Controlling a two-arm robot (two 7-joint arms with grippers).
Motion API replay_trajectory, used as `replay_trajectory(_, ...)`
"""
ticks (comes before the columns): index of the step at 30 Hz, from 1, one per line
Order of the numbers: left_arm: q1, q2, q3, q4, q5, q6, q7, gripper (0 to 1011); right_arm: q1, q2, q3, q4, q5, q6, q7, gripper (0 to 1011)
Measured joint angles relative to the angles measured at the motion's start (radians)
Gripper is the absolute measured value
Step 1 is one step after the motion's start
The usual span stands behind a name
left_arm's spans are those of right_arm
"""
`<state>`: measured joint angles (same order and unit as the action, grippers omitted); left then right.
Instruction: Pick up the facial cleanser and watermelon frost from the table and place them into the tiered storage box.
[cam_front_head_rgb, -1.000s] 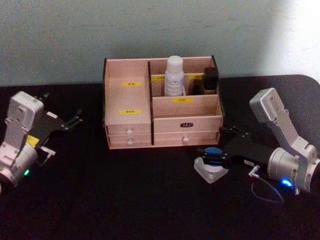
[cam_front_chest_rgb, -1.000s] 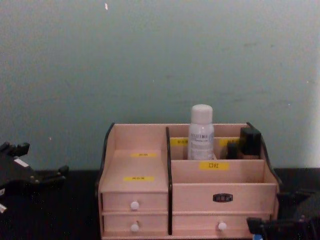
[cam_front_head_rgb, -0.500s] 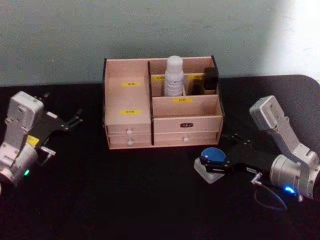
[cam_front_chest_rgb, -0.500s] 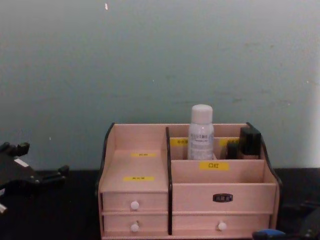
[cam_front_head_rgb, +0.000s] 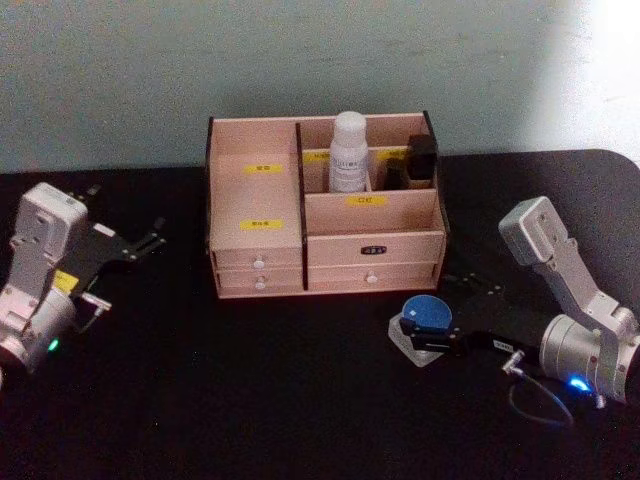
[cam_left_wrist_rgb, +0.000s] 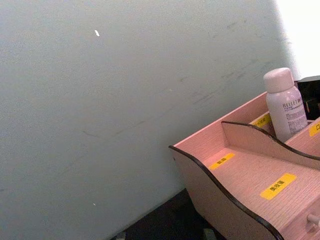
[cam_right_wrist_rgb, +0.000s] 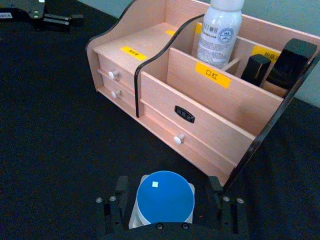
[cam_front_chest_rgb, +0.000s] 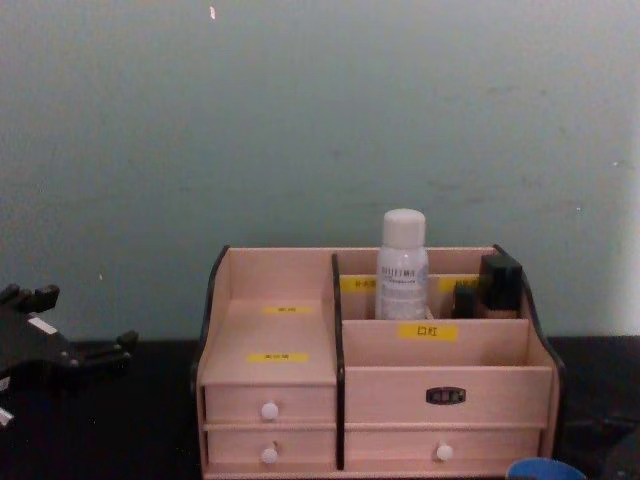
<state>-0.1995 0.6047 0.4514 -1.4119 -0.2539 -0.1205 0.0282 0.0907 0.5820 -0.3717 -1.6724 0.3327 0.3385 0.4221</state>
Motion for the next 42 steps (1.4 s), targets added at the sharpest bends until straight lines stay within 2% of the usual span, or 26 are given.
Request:
replay_trajectory(20, 0.0, 0.0, 0.0, 0.0, 0.0, 0.0, 0.0, 1001, 0.007, -0.012, -0.015, 0.035, 0.002, 0.009, -0.002, 1000)
replay_trajectory(42, 0.0, 0.0, 0.0, 0.0, 0.0, 0.0, 0.0, 1001, 0.012, -0.017, -0.022, 0.038, -0.008, 0.027, -0.01, 1000)
